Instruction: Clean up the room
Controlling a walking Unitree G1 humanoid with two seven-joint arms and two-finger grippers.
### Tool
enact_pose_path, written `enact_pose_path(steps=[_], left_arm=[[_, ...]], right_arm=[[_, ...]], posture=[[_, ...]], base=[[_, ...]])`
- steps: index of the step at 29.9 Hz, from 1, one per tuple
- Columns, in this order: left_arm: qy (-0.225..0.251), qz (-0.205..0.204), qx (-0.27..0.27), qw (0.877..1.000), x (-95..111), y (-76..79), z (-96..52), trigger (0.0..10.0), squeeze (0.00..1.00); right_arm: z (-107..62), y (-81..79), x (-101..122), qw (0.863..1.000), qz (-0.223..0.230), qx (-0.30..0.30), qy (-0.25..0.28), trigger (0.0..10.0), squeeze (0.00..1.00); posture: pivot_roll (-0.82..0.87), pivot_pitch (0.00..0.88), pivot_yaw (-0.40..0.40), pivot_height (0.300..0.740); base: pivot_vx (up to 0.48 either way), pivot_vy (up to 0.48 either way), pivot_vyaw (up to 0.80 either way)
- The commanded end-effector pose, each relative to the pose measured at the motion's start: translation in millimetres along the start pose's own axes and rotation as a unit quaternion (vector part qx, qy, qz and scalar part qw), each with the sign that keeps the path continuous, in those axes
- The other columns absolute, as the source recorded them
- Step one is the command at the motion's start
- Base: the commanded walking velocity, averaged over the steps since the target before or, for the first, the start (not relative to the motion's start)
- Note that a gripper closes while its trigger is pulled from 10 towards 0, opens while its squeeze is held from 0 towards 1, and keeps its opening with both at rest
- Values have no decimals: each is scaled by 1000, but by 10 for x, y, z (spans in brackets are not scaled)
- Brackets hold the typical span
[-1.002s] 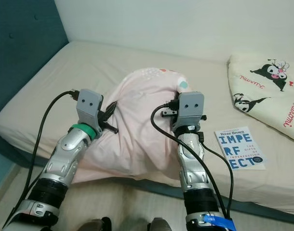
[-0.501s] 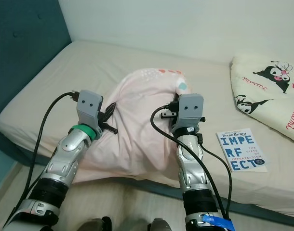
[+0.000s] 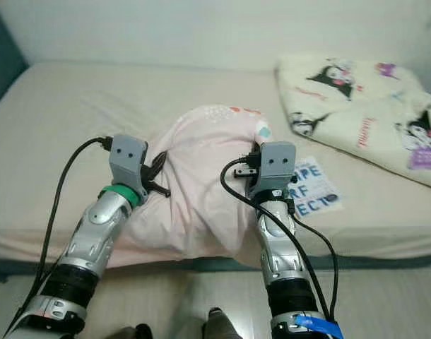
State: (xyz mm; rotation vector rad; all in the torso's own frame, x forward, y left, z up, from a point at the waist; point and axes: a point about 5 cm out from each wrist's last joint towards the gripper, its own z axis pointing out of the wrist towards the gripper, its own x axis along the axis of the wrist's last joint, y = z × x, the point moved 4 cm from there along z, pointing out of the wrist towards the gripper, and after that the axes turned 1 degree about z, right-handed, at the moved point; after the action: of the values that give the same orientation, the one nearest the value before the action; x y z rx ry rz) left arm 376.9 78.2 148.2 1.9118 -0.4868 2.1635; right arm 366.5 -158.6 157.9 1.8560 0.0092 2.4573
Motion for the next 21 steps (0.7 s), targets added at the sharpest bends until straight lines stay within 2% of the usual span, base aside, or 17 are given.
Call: enact_pose_path(steps=[1, 13, 14, 21], left_arm=[[15, 3, 8, 1000, 53, -8, -20, 10000, 0], [23, 2, 35, 999, 96, -105, -45, 10000, 0], [20, -27, 56, 998, 45, -154, -75, 10000, 0], [22, -24, 57, 998, 57, -162, -80, 10000, 0]], right_arm=[[15, 86, 112, 999, 3, -18, 30, 10000, 0], [99, 77, 169, 999, 6, -11, 38, 10000, 0], [134, -31, 241, 999, 6, 7, 51, 10000, 0], [139, -59, 252, 998, 8, 13, 54, 10000, 0]], posture=[[24, 36, 29, 740], [39, 24, 5, 740], [26, 26, 9, 740], [34, 28, -4, 740]], base=[[0, 0, -800], [0, 0, -800], [0, 0, 0], [0, 0, 0]])
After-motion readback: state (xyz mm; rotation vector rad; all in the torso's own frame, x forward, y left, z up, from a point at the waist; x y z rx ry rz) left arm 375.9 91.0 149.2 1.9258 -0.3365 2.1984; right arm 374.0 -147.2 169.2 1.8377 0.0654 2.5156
